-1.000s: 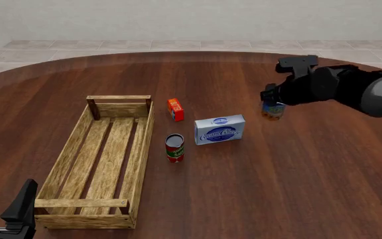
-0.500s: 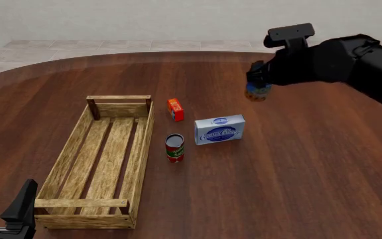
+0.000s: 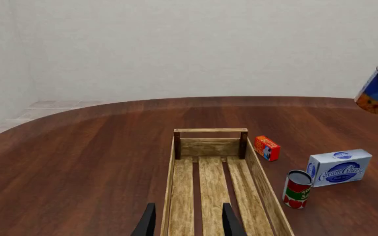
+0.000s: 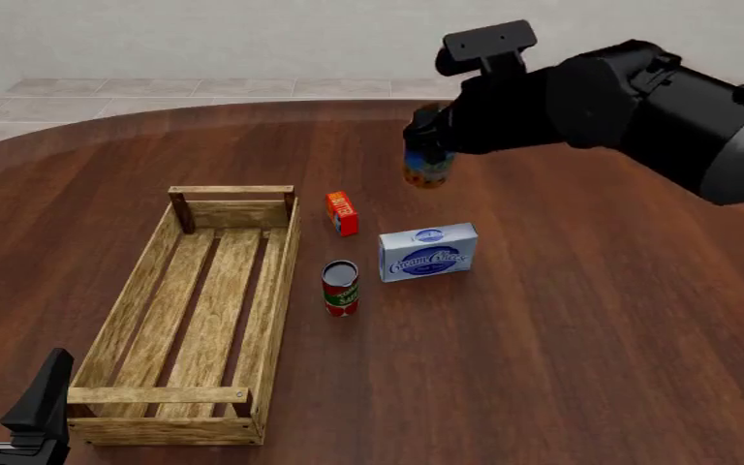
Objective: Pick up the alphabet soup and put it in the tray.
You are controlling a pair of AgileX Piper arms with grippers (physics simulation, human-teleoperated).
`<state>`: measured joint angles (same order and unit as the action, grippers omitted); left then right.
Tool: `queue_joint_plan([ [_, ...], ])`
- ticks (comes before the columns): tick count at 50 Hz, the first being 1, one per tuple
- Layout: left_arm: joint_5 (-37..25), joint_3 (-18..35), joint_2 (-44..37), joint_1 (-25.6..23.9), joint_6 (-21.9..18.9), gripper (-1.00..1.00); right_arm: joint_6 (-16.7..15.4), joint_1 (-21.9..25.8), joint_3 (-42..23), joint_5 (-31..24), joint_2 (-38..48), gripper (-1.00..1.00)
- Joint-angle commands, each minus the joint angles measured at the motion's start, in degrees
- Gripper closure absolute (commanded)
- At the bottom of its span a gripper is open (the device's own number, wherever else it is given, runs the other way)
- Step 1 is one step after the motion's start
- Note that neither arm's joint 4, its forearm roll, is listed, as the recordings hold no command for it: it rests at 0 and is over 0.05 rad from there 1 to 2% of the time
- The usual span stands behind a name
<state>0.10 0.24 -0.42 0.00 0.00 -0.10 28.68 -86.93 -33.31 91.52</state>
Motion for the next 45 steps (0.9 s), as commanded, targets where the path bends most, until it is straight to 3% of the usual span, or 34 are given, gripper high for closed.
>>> queue_joint_plan([
  [1,0.00,0.00,0.00,0.00,0.00,-1.00,1.95,5.84,-4.33,-0.32,1.90,1.00],
  [23,0.00,0.00,0.00,0.00,0.00,-1.00,3.31,13.81,-12.20,-0.41,8.37,1.00],
  [45,0.00,0.00,0.00,0.00,0.00,-1.00,3.77,18.04,-17.63,0.23,15.56,1.00],
])
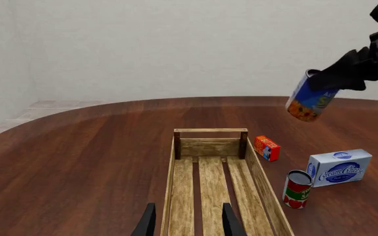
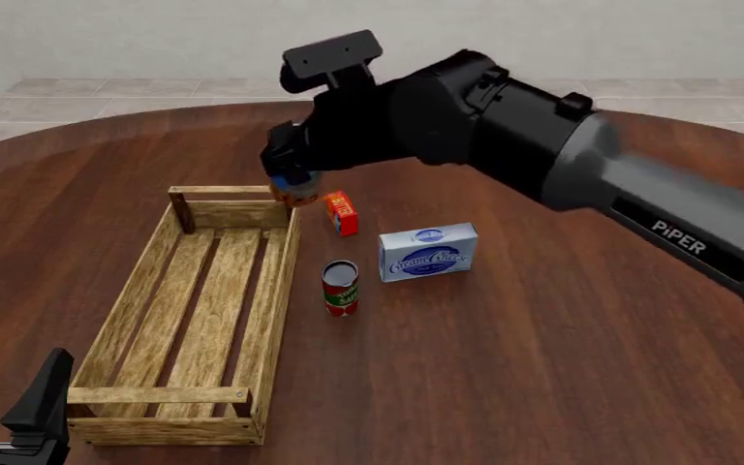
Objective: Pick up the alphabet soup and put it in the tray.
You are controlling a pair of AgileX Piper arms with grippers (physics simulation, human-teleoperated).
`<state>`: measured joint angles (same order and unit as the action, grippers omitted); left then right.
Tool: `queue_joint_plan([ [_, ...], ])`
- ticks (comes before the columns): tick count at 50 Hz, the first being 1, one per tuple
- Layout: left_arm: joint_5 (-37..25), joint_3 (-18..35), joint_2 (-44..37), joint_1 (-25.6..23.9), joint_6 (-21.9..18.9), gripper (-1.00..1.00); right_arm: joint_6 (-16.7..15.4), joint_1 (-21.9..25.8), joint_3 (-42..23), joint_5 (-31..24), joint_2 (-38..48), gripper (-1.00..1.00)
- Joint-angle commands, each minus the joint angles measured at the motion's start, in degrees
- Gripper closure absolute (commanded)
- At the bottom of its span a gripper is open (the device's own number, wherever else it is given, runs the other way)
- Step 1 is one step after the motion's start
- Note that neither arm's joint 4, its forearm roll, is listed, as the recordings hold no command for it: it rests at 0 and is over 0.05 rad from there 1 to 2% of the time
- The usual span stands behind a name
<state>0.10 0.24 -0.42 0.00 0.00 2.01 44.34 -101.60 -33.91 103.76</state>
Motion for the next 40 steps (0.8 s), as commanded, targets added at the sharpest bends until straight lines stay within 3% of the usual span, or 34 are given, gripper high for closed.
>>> queue_joint_plan([
  [1,0.00,0.00,0.00,0.00,0.00,-1.00,1.66,2.38,-2.97,0.83,3.33,1.00],
  [12,0.00,0.00,0.00,0.00,0.00,-1.00,1.25,6.12,-6.88,0.49,8.18,1.00],
  [40,0.00,0.00,0.00,0.00,0.00,-1.00,3.56,10.05,-5.85,4.68,16.05,1.00],
])
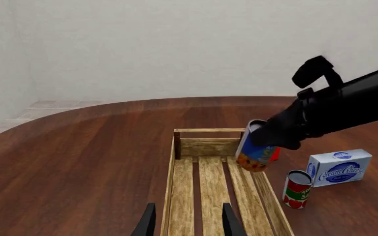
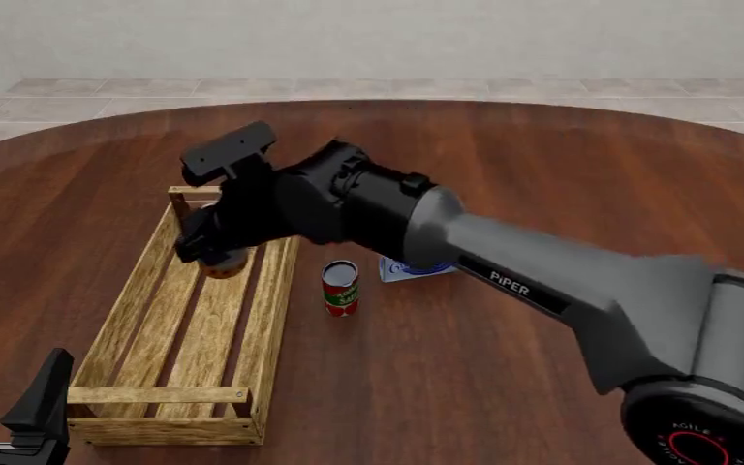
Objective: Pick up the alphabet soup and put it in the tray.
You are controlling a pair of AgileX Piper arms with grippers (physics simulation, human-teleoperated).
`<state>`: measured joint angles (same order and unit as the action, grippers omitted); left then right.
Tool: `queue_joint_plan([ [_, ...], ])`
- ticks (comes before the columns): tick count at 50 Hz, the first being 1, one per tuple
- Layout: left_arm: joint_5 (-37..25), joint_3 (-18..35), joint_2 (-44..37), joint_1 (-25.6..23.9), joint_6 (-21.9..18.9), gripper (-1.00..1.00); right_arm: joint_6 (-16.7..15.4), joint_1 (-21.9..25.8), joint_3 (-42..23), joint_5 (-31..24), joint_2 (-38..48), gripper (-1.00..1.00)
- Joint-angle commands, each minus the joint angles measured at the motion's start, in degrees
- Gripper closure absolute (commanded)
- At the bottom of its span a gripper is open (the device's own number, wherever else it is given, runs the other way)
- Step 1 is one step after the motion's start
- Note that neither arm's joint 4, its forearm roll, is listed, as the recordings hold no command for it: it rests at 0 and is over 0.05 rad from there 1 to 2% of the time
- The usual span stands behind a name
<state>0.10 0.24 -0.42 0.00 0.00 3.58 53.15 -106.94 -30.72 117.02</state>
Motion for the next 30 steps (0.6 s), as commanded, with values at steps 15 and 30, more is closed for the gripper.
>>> queue_joint_plan([
  [15,0.00,0.00,0.00,0.00,0.00,-1.00,4.25,2.93,1.43,4.34,4.26,1.00],
  [30,0.00,0.00,0.00,0.00,0.00,-1.00,5.90,3.56,2.93,6.80,6.65,1.00],
])
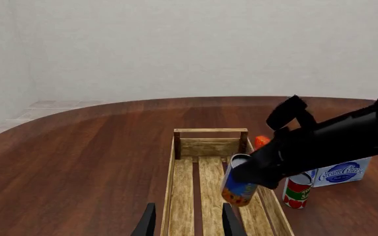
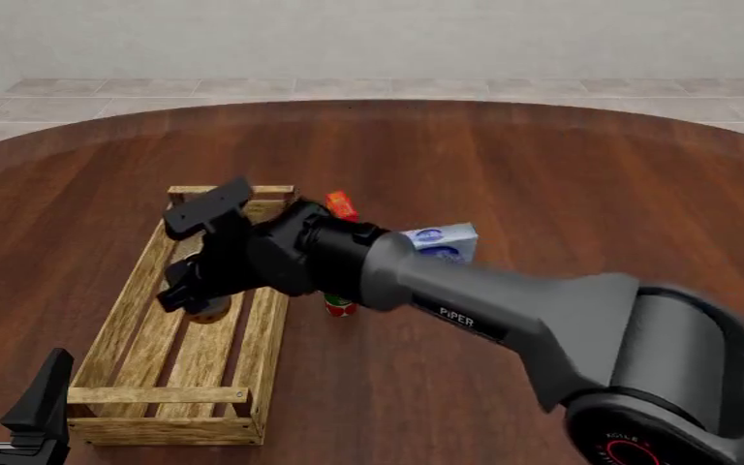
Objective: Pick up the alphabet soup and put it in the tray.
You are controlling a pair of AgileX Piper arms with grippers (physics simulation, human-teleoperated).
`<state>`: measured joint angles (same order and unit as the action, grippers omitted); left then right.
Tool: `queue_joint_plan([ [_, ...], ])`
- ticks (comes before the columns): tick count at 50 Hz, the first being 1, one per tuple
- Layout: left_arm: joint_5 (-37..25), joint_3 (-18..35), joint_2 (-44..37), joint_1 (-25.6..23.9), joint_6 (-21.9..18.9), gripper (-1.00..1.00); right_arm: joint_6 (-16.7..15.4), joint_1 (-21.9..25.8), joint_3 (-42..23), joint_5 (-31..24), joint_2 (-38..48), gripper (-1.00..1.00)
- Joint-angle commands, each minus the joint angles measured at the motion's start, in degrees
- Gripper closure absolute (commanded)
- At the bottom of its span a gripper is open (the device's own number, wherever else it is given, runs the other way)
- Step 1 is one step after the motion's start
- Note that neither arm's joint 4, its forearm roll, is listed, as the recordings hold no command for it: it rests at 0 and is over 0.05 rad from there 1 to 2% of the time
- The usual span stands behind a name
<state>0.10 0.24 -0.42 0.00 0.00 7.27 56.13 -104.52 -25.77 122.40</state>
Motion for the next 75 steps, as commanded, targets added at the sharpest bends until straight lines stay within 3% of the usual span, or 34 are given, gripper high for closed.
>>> queue_joint_plan([
  [1,0.00,0.00,0.00,0.00,0.00,-1.00,2.30,0.58,0.53,1.93,1.42,1.00],
  [75,0.00,0.00,0.00,0.00,0.00,-1.00,8.45,2.49,3.77,8.82,9.17,1.00],
])
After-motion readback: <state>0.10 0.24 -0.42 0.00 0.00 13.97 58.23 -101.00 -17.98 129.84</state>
